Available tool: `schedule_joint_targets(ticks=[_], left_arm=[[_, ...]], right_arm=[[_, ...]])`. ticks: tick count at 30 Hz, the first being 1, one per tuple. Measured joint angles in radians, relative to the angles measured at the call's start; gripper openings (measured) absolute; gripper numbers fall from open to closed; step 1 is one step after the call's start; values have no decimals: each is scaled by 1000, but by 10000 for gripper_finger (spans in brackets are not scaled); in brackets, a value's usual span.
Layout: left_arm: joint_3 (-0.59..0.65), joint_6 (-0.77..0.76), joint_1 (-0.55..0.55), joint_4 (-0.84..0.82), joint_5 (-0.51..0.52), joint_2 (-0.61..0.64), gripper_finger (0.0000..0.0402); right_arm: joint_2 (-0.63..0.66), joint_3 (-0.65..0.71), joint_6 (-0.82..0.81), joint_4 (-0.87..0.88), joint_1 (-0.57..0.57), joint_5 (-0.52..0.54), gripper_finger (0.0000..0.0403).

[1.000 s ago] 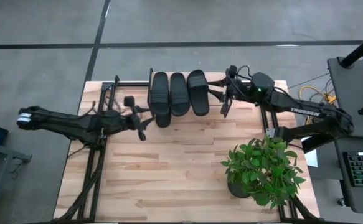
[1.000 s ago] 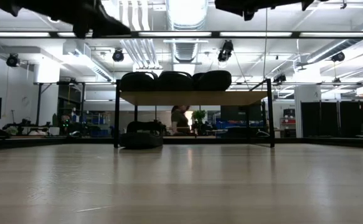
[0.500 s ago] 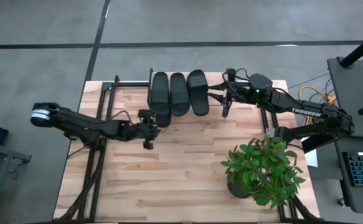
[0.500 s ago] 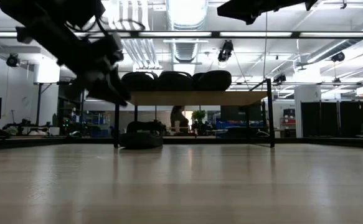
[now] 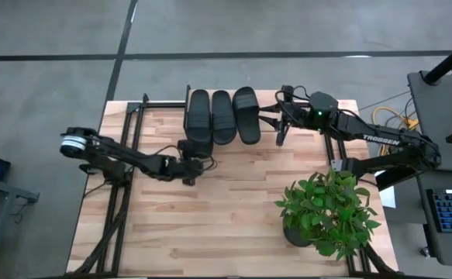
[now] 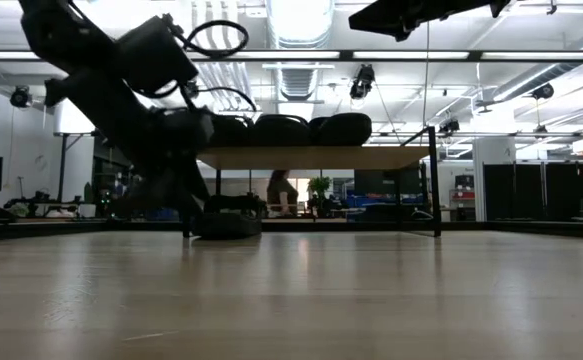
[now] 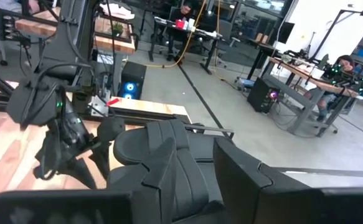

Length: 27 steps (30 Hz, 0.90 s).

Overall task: Pick and place slides into the shelf
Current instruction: Put the black slipper on the shelf

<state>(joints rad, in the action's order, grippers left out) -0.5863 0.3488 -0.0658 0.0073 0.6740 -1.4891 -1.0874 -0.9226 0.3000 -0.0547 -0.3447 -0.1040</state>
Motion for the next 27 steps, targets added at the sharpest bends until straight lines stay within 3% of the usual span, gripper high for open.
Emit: schedule_joint_targets(ticks=[3,7,27], left_arm=[[-10,-1,7,11,32,-37,144],[-25,-5,19,18,-63,-79,144],[-58,-9,46,72,42,-207,142]], right_arm=[[0,0,9,0,0,0,96],[0,0,17,0,0,0,99],[0,0,23,0,0,0,90]])
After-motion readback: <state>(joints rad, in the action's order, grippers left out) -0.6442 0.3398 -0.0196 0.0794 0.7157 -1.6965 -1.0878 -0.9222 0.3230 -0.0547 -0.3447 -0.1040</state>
